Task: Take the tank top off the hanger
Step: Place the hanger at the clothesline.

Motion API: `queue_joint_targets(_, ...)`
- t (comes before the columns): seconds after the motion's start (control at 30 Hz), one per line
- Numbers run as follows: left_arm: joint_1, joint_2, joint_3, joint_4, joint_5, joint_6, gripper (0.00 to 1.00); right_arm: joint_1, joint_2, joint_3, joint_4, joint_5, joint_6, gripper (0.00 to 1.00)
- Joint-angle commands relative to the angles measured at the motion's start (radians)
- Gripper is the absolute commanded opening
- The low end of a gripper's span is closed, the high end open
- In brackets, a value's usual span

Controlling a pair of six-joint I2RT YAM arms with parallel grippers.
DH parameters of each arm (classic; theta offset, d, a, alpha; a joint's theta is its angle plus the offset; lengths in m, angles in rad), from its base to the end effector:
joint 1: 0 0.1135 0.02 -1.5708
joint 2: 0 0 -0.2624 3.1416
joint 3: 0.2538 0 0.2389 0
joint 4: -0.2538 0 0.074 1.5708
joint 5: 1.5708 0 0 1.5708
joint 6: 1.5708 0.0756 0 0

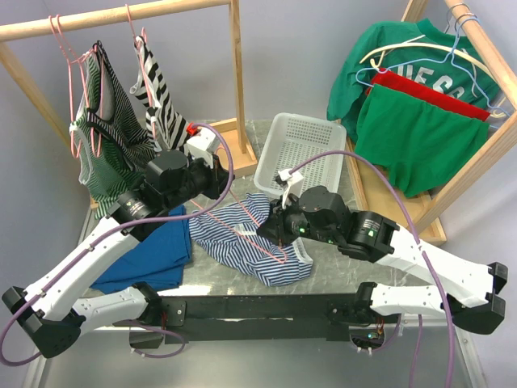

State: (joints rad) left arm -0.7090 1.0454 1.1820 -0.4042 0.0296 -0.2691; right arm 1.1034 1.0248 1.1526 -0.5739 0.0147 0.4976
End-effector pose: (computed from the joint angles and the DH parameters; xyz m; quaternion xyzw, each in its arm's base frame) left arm 0.1910 -0.1668 0.3919 0.1822 0.7739 -0.2953 0.5298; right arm 0.1093 0.2141 0.3622 -0.2486 0.8086 0.3783 0.3757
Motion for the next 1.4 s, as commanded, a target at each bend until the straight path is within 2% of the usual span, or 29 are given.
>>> queue_joint_targets(0.0,-0.007,-0.004,0.011,0.051,0.036,0.022,0.01,0.0,0.041,0.025,0.003,-0.045,-0.024,0.22)
queue_joint_targets(0.07,-0.009,-0.001,0.011,0.057,0.038,0.025,0.01,0.0,0.064,0.036,-0.012,-0.05,-0.027,0.23)
queue_joint_targets(0.1,-0.009,-0.001,0.011,0.056,0.039,0.025,0.01,0.0,0.072,0.038,-0.011,-0.048,-0.025,0.1)
queue_joint_targets(0.13,-0.009,-0.002,0.013,0.057,0.039,0.025,0.01,0.001,0.078,0.039,-0.011,-0.048,-0.025,0.02)
queue_joint_targets(0.3,-0.009,-0.001,0.011,0.045,0.012,0.022,0.02,0.001,0.072,0.045,-0.001,-0.012,-0.004,0.0)
queue_joint_targets(0.33,-0.009,-0.002,0.01,0.044,0.006,0.019,0.08,0.003,0.067,0.044,0.003,0.013,-0.002,0.0)
queue_joint_targets(0.37,-0.009,-0.002,0.01,0.044,0.0,0.015,0.2,0.003,0.064,0.045,0.003,0.028,0.005,0.0)
queue_joint_targets(0.4,-0.009,-0.005,0.008,0.044,-0.016,0.01,0.52,0.001,0.06,0.047,0.002,0.043,0.01,0.0)
queue_joint_targets(0.47,-0.009,-0.011,0.001,0.048,-0.026,-0.002,0.58,0.001,0.057,0.052,-0.01,0.071,0.024,0.0)
queue_joint_targets(0.5,-0.009,-0.018,-0.004,0.057,-0.057,-0.008,0.82,0.003,0.058,0.052,-0.017,0.106,0.03,0.0)
queue_joint_targets(0.57,-0.009,-0.028,-0.01,0.064,-0.083,-0.024,0.96,0.003,0.061,0.058,-0.035,0.137,0.048,0.0)
queue_joint_targets(0.8,-0.009,-0.158,-0.039,0.093,-0.266,-0.096,0.96,0.001,0.104,0.116,-0.099,0.315,0.094,0.0)
queue_joint_targets(0.97,-0.009,-0.24,-0.125,0.039,-0.359,-0.176,0.96,-0.014,0.208,0.335,-0.168,0.445,0.027,0.0)
queue_joint_targets(1.17,-0.009,-0.286,-0.295,0.03,-0.306,-0.292,0.96,-0.118,0.441,0.74,-0.233,0.42,-0.105,0.0)
queue_joint_targets(1.27,-0.009,-0.269,-0.353,0.048,-0.261,-0.354,0.96,-0.157,0.592,0.988,-0.267,0.364,-0.165,0.0)
queue_joint_targets(1.3,-0.009,-0.254,-0.367,0.06,-0.229,-0.361,0.96,-0.178,0.679,1.132,-0.283,0.337,-0.175,0.0)
queue_joint_targets(1.37,-0.01,-0.239,-0.392,0.091,-0.2,-0.378,0.96,-0.195,0.762,1.263,-0.316,0.324,-0.209,0.0)
